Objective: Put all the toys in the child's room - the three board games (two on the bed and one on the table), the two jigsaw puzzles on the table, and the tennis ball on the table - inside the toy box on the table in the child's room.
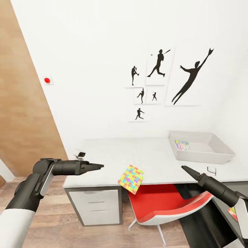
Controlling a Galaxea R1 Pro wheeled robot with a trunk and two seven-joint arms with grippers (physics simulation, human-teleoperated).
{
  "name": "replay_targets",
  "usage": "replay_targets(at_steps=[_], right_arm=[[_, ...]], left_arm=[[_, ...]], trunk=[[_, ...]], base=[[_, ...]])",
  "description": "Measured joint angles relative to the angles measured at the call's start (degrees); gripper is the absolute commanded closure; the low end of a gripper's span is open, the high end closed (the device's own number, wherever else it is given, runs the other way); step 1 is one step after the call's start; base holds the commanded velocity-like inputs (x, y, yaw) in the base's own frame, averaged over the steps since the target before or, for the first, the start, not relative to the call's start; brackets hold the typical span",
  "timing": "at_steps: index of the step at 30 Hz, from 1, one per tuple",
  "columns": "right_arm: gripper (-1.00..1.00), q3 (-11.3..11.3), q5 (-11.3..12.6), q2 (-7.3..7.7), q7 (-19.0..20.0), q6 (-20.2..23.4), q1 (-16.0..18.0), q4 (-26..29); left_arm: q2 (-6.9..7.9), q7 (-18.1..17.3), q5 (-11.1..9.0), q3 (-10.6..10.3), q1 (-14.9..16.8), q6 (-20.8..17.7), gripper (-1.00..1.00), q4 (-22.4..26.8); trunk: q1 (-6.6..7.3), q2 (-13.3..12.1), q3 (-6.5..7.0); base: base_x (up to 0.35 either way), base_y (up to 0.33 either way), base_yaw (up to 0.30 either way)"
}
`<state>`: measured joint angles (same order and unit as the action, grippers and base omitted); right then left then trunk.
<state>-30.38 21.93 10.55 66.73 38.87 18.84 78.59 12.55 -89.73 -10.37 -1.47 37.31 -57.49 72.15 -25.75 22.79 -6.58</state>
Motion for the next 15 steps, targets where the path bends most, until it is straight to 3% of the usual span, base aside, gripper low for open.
replay_targets(at_steps=[5, 10, 12, 15], right_arm=[[-1.00, 0.00, -0.27, -0.07, 0.00, 0.00, 0.00, 0.01], [-1.00, 0.01, -0.11, -0.03, -0.04, 0.01, 0.00, 0.05], [-1.00, 0.01, -0.18, -0.16, -0.35, -0.01, 0.00, 0.27], [-1.00, 0.06, -0.38, -0.31, -0.98, -0.07, 0.00, 0.52]], left_arm=[[-0.02, 0.26, -0.02, -0.01, 0.00, 0.00, -1.00, -0.01], [-0.10, 0.97, -0.04, 0.00, -0.01, -0.08, -1.00, -0.39], [-0.15, 2.05, -0.05, -0.01, -0.01, -0.10, -1.00, -1.02], [-0.84, 6.95, -0.06, 0.15, 0.02, -0.13, -1.00, -4.12]], trunk=[[0.00, 0.00, 0.00], [0.00, 0.00, 0.00], [0.00, 0.00, 0.00], [0.00, 0.00, 0.00]], base=[[-0.071, -0.192, 0.000], [-0.018, -0.050, 0.000], [-0.005, -0.014, 0.000], [-0.002, -0.006, 0.000]])
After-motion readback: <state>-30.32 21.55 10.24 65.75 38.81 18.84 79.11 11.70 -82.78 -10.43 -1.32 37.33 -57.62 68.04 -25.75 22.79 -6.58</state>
